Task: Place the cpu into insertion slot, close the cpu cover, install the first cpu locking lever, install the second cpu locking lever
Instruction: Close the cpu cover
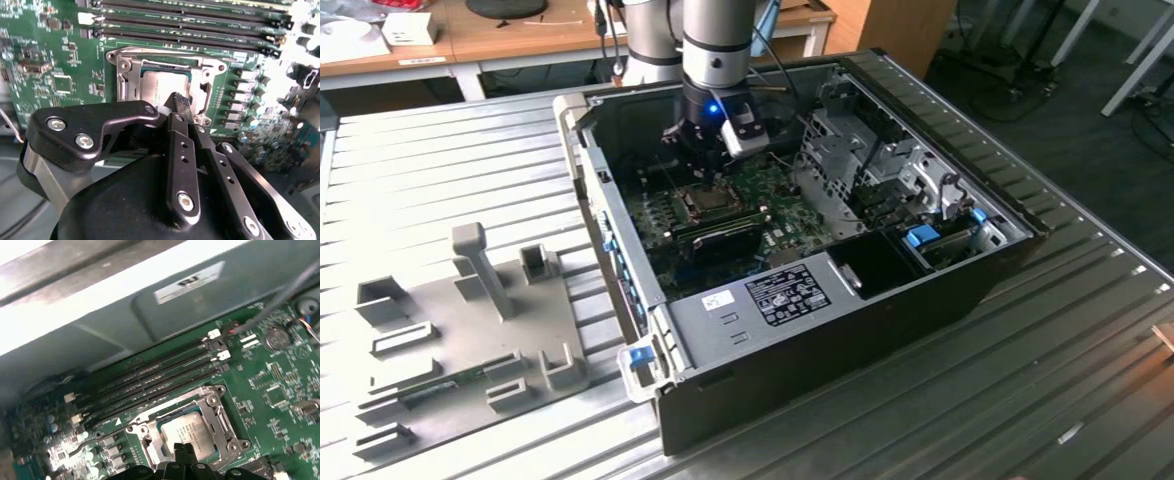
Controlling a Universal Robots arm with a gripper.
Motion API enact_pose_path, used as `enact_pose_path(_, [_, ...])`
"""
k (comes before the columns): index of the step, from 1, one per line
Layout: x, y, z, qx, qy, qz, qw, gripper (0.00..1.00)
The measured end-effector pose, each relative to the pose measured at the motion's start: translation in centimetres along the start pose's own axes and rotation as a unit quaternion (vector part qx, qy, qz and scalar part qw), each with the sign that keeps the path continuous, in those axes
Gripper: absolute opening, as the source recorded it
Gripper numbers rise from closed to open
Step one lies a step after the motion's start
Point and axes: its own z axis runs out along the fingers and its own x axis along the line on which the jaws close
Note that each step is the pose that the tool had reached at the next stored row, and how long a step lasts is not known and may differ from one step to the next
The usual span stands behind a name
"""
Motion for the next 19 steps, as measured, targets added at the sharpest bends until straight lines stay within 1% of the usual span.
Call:
enact_pose_path(3, [0.00,0.00,0.02,0.0000,0.0005,-0.027,0.99964,0.10])
enact_pose_path(5, [0.00,0.00,0.03,0.0000,0.0009,-0.046,0.99895,0.10])
enact_pose_path(7, [0.00,0.00,0.04,0.0000,0.0013,-0.063,0.99799,0.10])
enact_pose_path(10, [0.00,0.00,0.05,0.0001,0.0018,-0.091,0.99589,0.10])
enact_pose_path(12, [0.00,0.00,0.06,0.0001,0.0021,-0.109,0.99404,0.10])
enact_pose_path(16, [0.00,0.00,0.08,0.0001,0.0027,-0.144,0.98963,0.10])
enact_pose_path(17, [0.00,0.00,0.08,0.0001,0.0028,-0.148,0.98901,0.10])
enact_pose_path(19, [0.00,0.00,0.08,0.0001,0.0029,-0.149,0.98884,0.10])
